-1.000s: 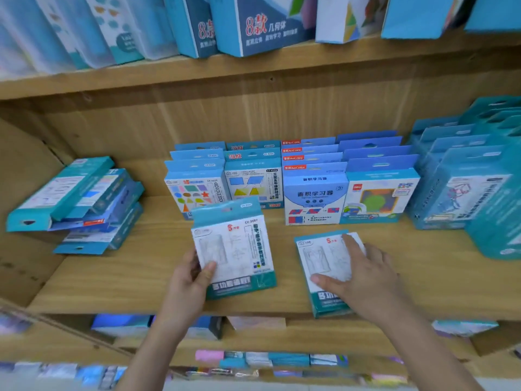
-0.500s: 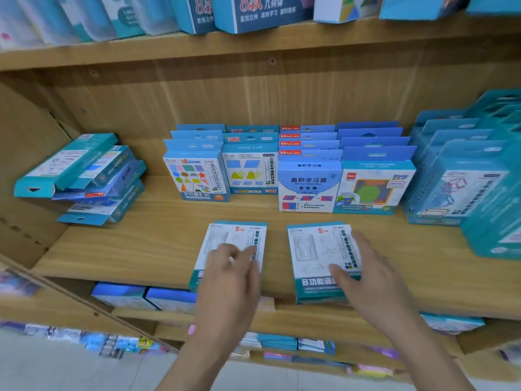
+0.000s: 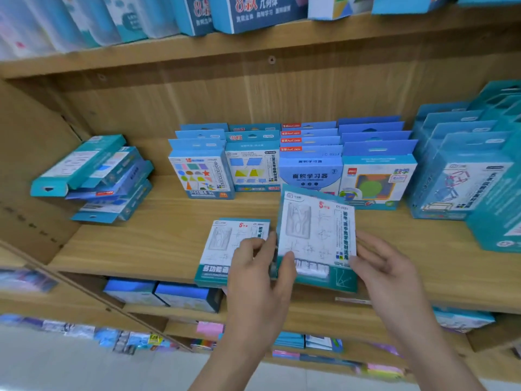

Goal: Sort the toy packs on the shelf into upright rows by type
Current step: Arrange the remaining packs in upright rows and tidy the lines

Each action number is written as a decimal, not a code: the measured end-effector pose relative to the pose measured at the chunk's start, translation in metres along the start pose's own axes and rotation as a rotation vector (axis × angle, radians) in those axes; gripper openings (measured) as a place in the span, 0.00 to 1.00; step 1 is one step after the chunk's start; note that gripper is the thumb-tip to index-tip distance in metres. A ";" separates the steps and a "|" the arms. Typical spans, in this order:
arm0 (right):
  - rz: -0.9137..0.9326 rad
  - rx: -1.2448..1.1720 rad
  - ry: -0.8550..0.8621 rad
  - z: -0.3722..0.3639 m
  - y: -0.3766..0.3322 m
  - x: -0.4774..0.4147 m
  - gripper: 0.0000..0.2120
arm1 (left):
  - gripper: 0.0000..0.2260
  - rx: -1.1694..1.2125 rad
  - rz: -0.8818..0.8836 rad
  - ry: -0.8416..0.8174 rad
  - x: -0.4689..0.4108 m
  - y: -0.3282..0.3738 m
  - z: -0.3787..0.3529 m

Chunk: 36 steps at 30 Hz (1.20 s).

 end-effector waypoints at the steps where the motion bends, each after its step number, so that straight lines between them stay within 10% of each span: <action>1: 0.038 -0.033 -0.057 -0.010 -0.006 0.004 0.21 | 0.19 0.054 0.006 0.045 -0.003 -0.001 0.012; 12: 0.145 0.407 -0.402 -0.105 0.009 0.000 0.24 | 0.08 0.085 0.369 -0.062 -0.020 -0.079 0.050; 20: -0.020 0.147 -0.469 -0.111 0.016 -0.013 0.23 | 0.13 0.262 0.438 -0.053 -0.022 -0.087 0.049; 29: 0.382 0.112 -0.303 -0.113 -0.010 -0.020 0.35 | 0.35 0.572 0.355 0.223 -0.018 -0.073 0.036; 36: 0.360 0.274 -0.216 -0.109 0.022 -0.018 0.38 | 0.28 0.494 0.335 0.280 -0.022 -0.072 0.026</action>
Point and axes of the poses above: each hand's wrist, its own x-axis away from the middle knuckle, its own z-axis out of the back of the hand, y = z × x, the point moved 1 cm from there along -x, towards the middle knuckle, and after that the axes turned 1 degree about -z, right-handed, at the moved point
